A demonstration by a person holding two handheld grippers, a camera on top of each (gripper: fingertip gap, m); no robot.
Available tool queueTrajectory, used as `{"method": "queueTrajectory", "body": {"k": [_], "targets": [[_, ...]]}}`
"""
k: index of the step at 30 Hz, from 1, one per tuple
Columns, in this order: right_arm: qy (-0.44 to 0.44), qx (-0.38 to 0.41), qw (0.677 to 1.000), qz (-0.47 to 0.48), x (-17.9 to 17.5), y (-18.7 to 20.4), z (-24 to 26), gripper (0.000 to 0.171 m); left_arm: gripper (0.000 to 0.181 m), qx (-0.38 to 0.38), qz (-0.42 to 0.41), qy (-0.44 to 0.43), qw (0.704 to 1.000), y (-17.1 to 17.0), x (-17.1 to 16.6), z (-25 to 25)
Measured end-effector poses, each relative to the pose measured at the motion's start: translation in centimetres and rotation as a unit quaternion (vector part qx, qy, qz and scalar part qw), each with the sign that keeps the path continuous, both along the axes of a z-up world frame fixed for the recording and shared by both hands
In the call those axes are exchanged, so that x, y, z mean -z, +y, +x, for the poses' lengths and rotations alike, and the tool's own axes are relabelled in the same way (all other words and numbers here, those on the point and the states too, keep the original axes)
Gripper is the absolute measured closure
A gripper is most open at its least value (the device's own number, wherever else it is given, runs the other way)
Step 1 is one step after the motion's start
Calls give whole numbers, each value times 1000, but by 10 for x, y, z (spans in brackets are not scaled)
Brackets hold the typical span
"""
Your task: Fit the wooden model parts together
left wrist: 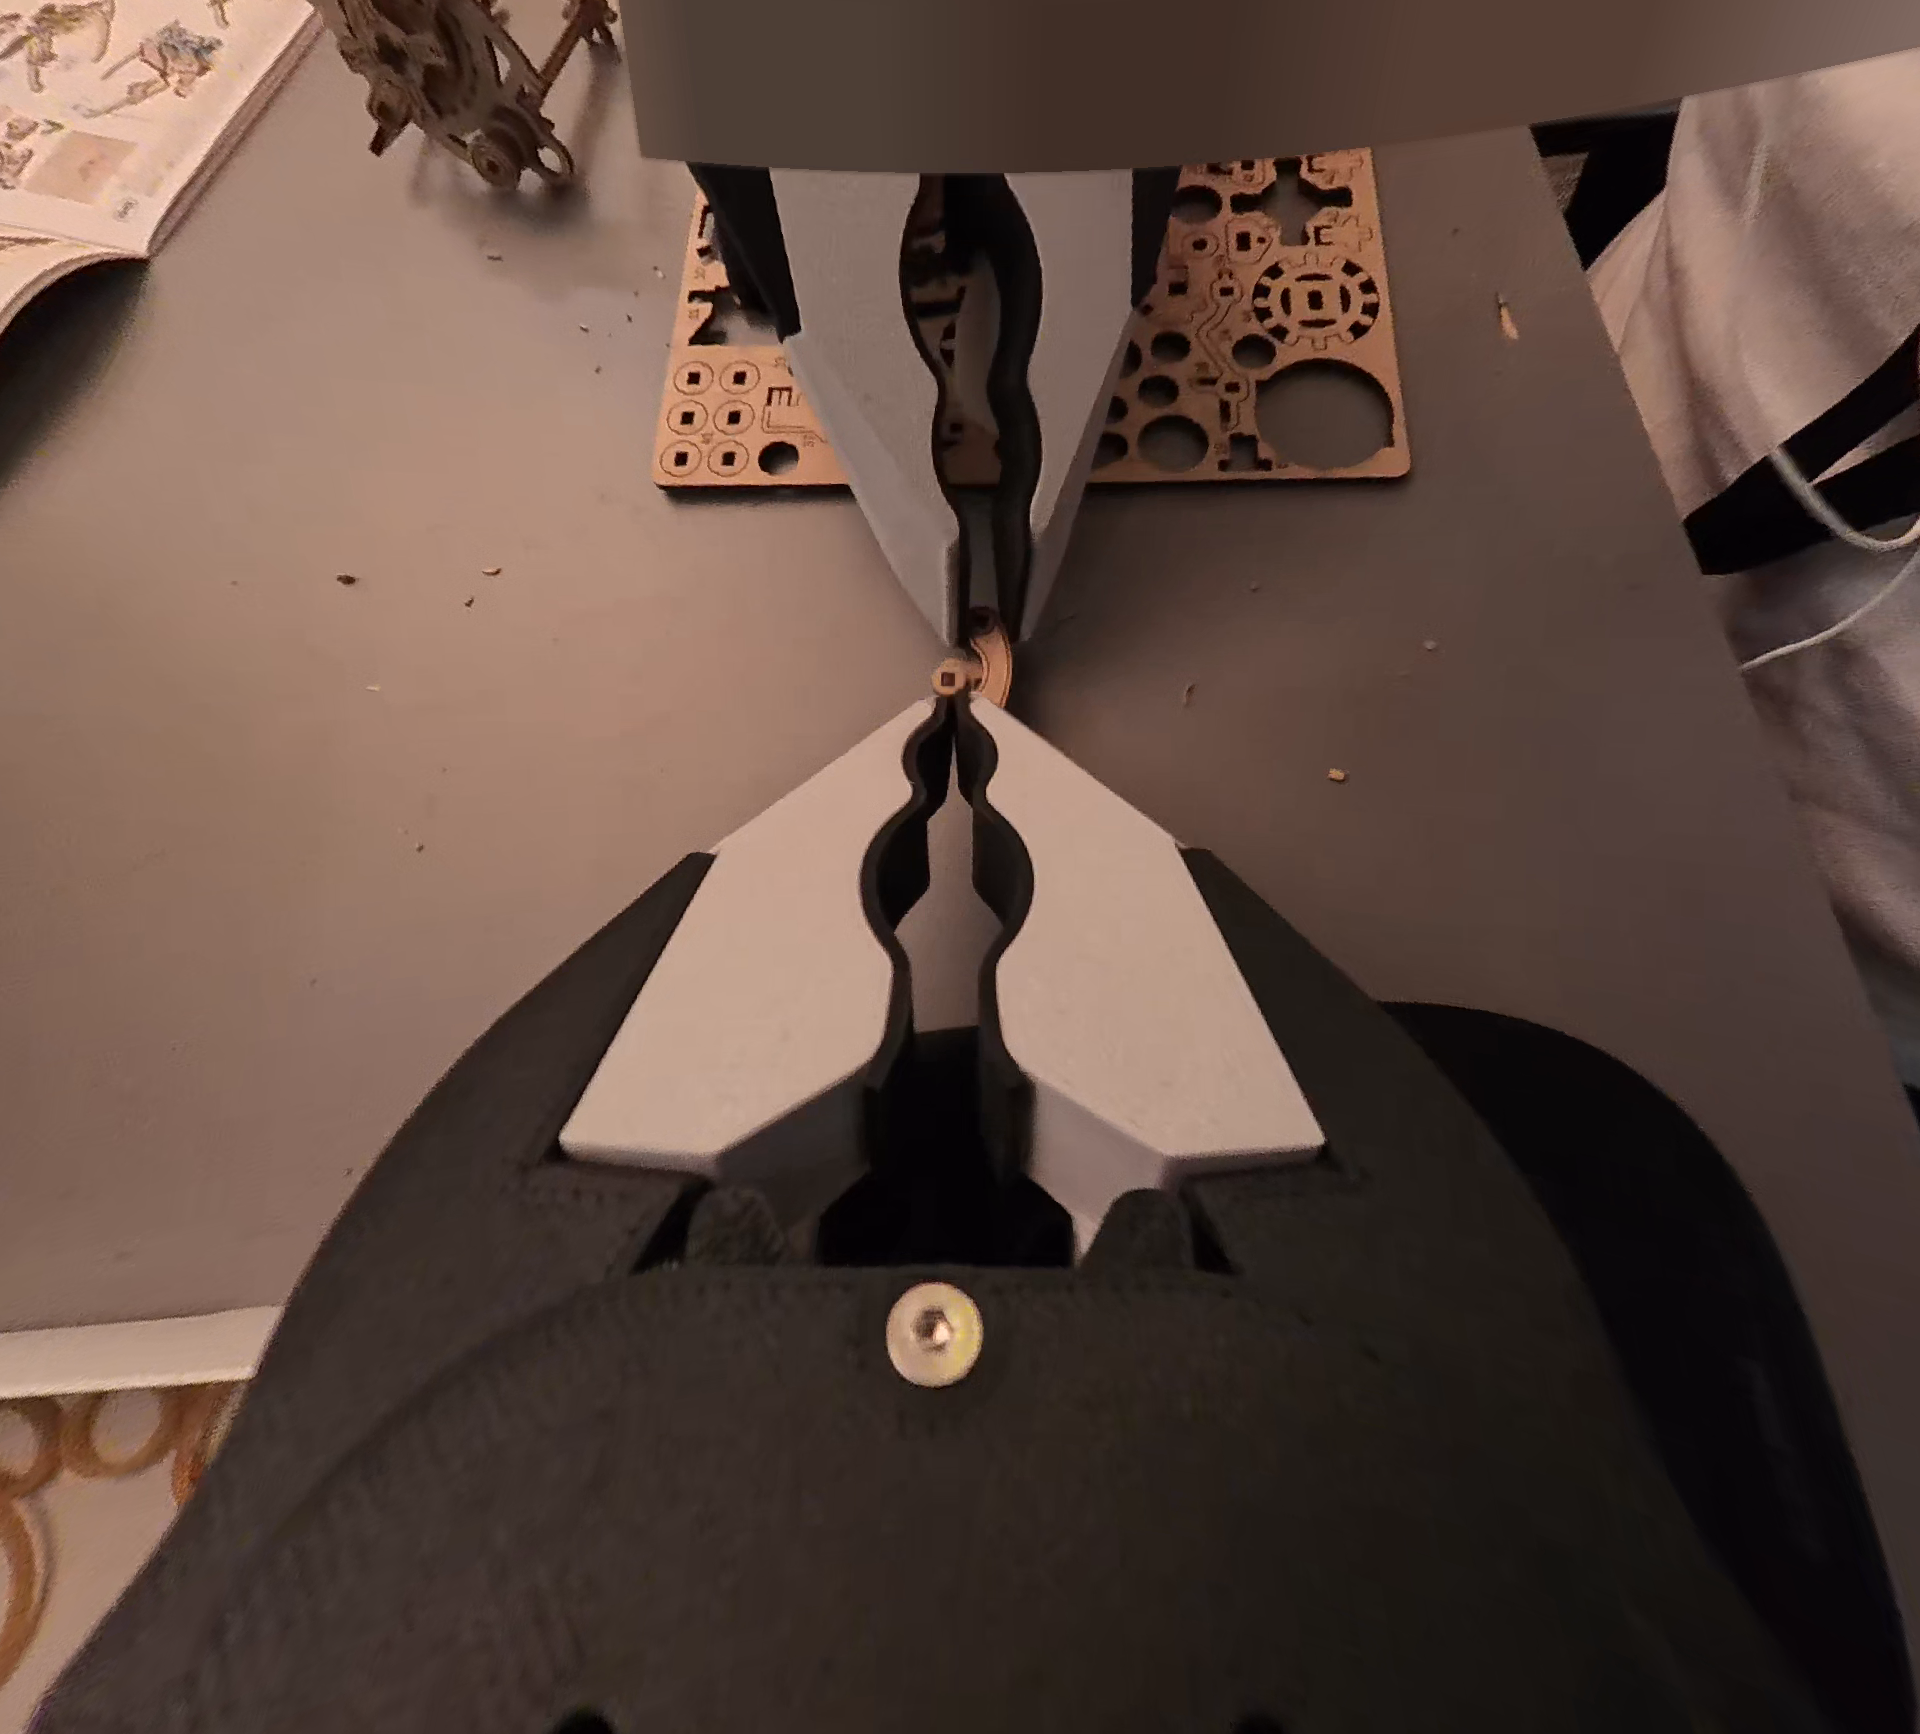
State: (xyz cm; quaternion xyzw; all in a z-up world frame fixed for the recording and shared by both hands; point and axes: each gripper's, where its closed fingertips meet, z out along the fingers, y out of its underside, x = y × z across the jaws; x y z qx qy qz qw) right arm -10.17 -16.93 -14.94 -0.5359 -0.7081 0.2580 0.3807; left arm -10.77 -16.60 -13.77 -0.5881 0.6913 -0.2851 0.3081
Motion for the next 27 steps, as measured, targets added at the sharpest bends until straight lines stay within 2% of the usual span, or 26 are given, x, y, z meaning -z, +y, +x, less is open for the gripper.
{"method": "queueTrajectory", "body": {"k": [6,11,16,22,27], "targets": [[-1,0,1000,1,0,0,0,164,181,6,2,24,1000,-3,7,-2],[-1,0,1000,2,0,0,0,164,181,-4,6,-2,1000,0,-4,-1],[-3,2,1000,2,0,1,1,164,181,-3,24,38,999,2,9,-5],[-5,1,1000,5,0,1,1,164,181,-7,16,26,1000,1,7,-3],[-6,2,1000,6,1,1,0,164,181,-19,10,-33,999,8,-14,1]]}}
